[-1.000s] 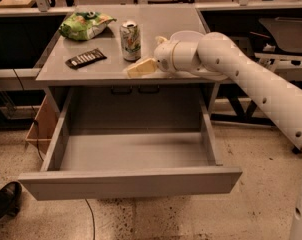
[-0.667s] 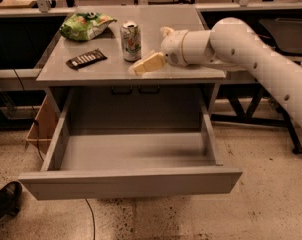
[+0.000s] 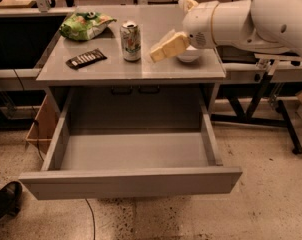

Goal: Pick 7up can from top drawer and place on counter

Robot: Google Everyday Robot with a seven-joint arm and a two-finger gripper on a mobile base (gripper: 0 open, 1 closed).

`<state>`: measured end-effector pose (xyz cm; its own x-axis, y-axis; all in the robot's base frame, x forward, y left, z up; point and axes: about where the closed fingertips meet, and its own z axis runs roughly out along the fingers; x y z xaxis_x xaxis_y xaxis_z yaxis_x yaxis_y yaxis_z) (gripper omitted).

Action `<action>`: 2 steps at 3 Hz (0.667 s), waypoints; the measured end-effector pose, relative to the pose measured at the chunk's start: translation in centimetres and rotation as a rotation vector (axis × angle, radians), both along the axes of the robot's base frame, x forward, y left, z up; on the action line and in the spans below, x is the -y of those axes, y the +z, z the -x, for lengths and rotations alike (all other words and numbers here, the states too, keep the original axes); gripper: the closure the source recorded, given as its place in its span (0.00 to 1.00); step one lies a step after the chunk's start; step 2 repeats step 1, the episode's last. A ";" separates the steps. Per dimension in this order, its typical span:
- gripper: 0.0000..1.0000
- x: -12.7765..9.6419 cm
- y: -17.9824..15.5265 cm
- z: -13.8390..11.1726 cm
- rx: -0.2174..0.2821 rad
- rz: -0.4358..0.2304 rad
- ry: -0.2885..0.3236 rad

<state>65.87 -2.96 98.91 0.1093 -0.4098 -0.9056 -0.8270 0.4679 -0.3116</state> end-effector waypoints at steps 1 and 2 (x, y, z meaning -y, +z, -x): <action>0.00 0.0 0.0 0.0 0.000 0.000 -0.001; 0.00 0.0 0.0 0.0 0.000 0.000 -0.001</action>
Offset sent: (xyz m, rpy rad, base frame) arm 0.0000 0.0000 0.0000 0.0000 0.0000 0.0000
